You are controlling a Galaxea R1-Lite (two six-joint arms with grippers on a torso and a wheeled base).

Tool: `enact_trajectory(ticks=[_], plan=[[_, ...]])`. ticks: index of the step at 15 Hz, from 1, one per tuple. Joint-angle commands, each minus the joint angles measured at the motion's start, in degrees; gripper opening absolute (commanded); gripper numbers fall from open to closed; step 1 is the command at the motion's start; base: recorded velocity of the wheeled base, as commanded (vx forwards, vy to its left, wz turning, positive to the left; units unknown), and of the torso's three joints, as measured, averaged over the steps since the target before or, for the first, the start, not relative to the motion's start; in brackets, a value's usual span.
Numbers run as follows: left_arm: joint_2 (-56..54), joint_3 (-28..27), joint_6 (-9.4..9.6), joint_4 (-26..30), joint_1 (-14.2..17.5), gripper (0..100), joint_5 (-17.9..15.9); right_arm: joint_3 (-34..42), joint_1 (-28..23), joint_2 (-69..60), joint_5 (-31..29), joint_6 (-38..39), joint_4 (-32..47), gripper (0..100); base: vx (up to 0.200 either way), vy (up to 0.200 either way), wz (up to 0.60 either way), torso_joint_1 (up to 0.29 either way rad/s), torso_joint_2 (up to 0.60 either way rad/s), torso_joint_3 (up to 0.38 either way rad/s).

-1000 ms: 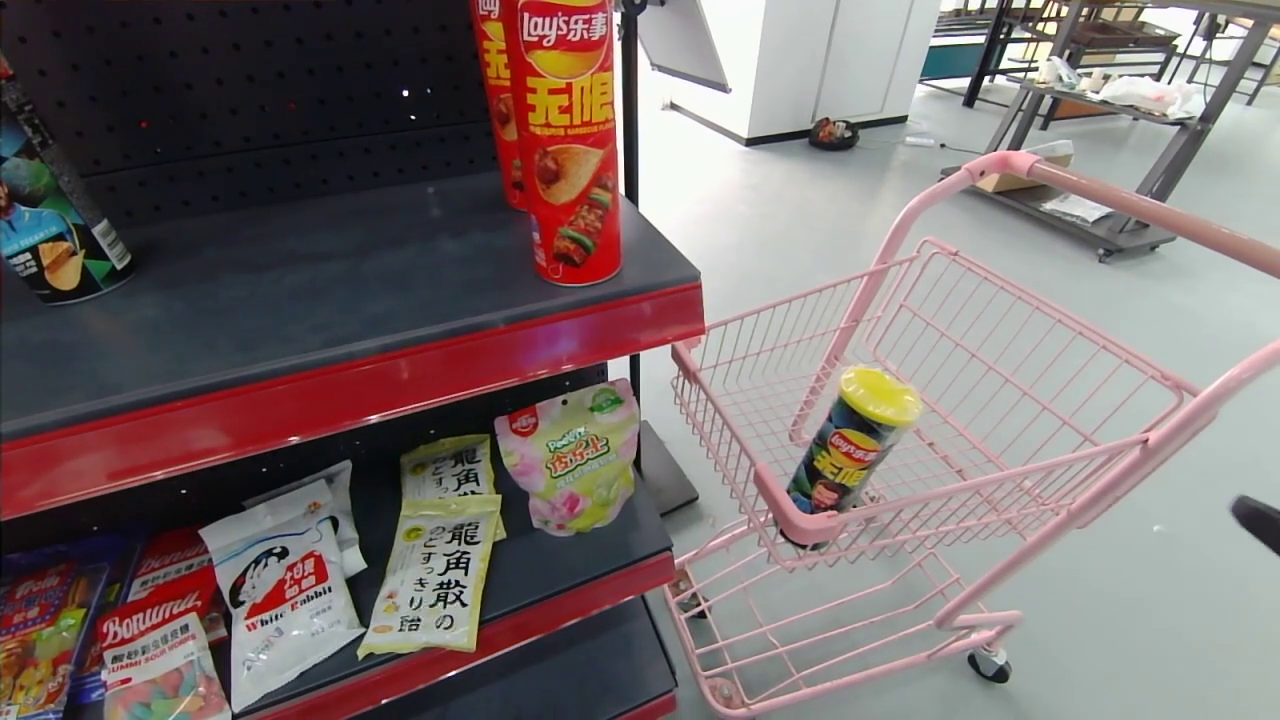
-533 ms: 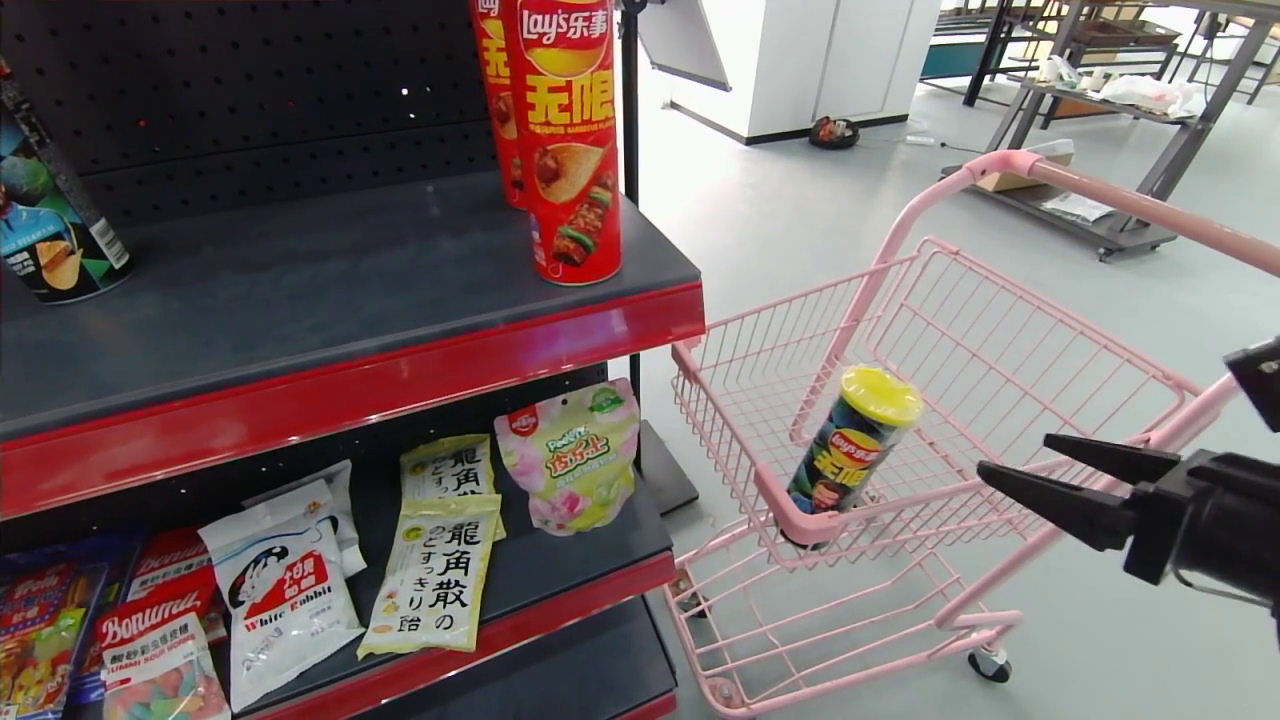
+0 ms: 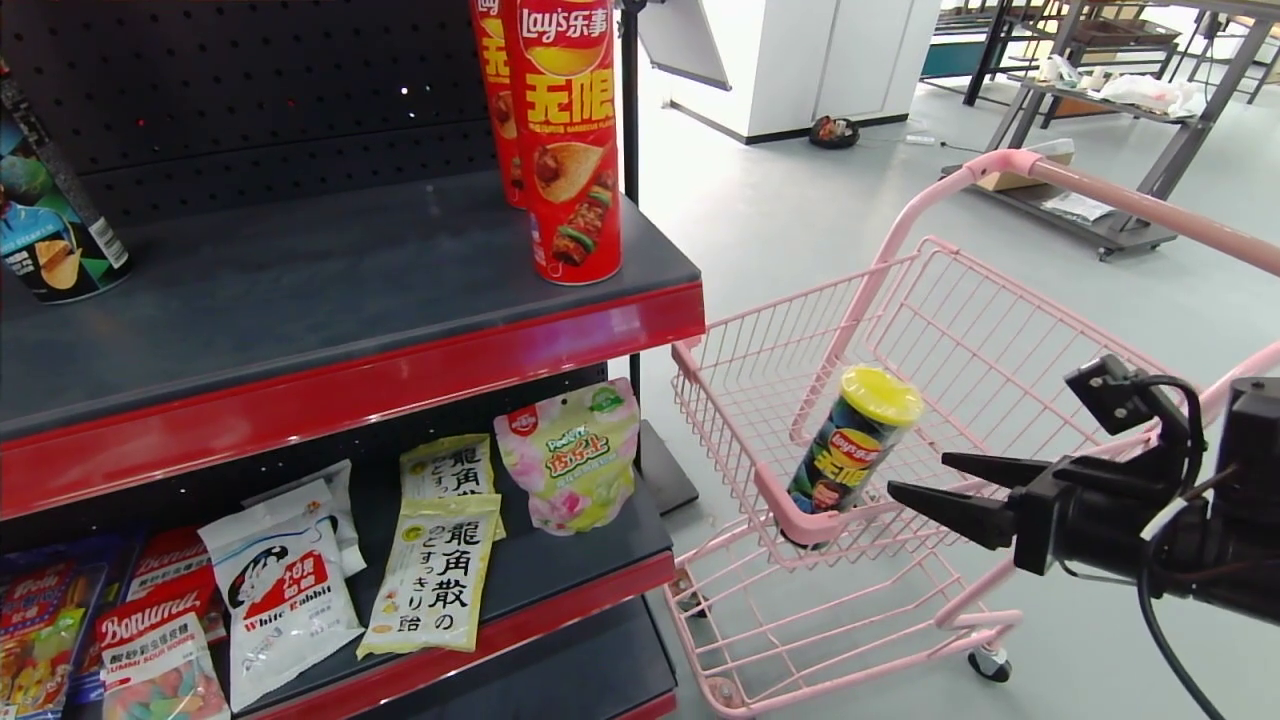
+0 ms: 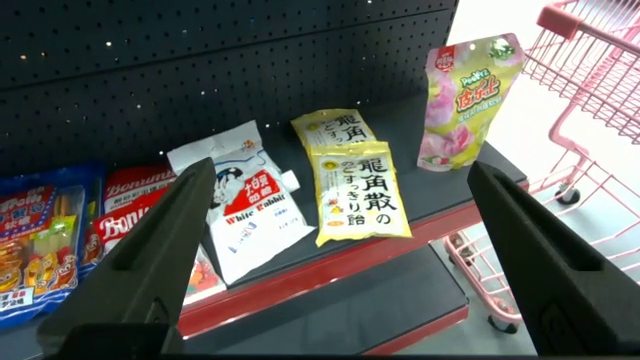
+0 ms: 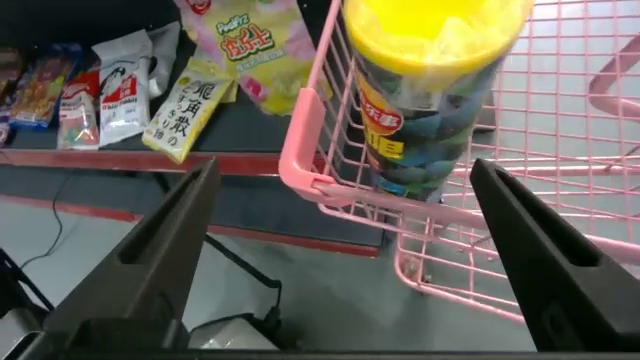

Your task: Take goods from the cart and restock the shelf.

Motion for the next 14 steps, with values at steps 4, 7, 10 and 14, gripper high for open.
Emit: enact_trajectory(ticks=[4, 7, 10, 14], plan=[[0.1, 0.0, 0.02, -0.1, 0.0, 100, 0.1, -4.4, 2.1, 12.1, -1.6, -0.3, -8.9, 100, 0.000, 0.000, 0.00, 0.000, 0.00, 0.000], [0.1, 0.0, 0.02, -0.1, 0.0, 100, 0.1, -7.3, 2.0, 16.9, -2.6, 0.0, -9.8, 100, 0.000, 0.000, 0.00, 0.000, 0.00, 0.000], [0.1, 0.0, 0.02, -0.1, 0.0, 100, 0.1, -9.9, 1.5, 20.6, -2.6, 0.0, -10.0, 100, 0.000, 0.000, 0.00, 0.000, 0.00, 0.000], [0.1, 0.0, 0.02, -0.1, 0.0, 100, 0.1, -12.9, -0.8, 24.4, -2.7, 0.0, -12.2, 100, 0.000, 0.000, 0.00, 0.000, 0.00, 0.000]])
